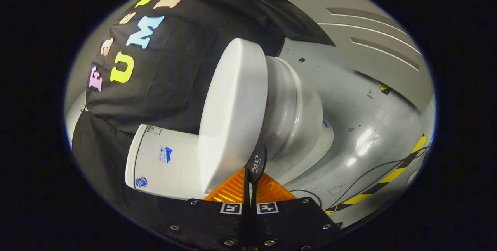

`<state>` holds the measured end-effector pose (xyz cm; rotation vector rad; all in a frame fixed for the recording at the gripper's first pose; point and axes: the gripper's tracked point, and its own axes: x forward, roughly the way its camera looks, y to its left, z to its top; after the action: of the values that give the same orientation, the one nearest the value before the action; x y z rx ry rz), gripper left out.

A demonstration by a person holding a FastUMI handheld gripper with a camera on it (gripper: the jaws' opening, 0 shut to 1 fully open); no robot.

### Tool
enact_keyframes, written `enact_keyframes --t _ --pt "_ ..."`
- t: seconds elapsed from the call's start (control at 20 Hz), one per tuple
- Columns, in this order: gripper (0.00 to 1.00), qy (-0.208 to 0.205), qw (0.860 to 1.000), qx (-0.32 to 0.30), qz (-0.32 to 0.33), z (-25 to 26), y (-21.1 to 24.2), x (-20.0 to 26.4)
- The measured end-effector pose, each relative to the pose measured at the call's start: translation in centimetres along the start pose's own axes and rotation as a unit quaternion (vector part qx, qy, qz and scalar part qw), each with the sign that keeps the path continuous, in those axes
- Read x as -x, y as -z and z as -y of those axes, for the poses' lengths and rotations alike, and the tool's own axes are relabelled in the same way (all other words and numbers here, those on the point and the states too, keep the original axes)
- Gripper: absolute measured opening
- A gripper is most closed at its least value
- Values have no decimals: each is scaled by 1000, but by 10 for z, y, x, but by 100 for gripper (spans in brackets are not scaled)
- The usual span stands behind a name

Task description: Open the toilet lid.

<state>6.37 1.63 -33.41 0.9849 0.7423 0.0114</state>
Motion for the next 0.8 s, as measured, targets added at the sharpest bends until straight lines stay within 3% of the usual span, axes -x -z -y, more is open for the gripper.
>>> enact_keyframes --t 0.8 --pt "0 -25 999 18 31 -66 -10 27"
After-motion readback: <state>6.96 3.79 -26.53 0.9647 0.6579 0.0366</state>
